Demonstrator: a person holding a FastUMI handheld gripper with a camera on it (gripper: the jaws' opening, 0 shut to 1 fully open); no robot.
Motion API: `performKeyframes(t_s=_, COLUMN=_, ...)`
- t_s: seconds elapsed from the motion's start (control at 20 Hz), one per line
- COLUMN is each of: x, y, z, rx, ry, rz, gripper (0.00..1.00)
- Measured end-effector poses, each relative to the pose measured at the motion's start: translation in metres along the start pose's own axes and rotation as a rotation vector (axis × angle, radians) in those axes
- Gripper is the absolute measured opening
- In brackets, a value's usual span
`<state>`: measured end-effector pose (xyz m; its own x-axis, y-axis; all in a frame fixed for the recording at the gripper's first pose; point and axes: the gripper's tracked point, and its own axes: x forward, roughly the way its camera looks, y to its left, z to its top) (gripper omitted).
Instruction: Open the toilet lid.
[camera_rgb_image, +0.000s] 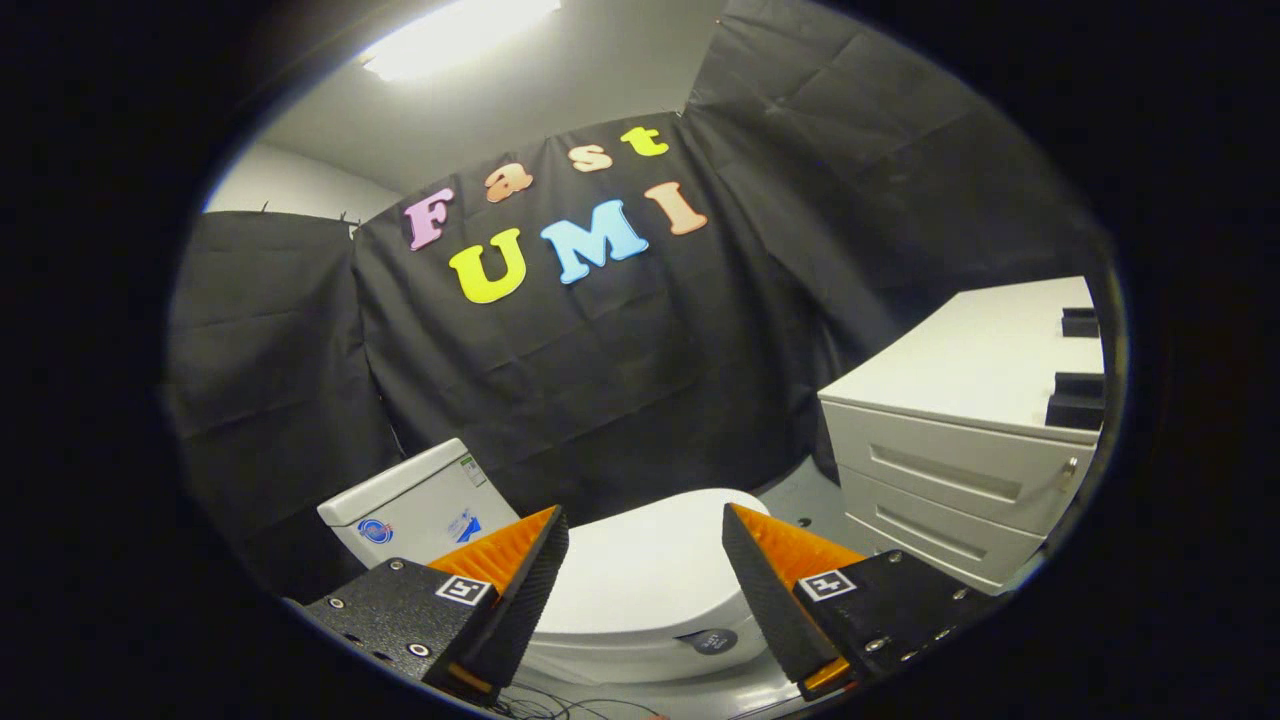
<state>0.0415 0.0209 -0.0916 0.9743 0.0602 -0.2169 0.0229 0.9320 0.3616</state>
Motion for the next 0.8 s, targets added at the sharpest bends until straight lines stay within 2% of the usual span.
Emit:
performKeyframes(t_s=0.3, x=0.009, y=-0.011, z=-0.047, rx=0.163, ry=0.126, rz=0.01, gripper=0.95)
performKeyframes(t_s=0.8, x=0.029, y=-0.041, z=-0.114, rx=0.309, ry=0.268, rz=-0.041, gripper=0.95)
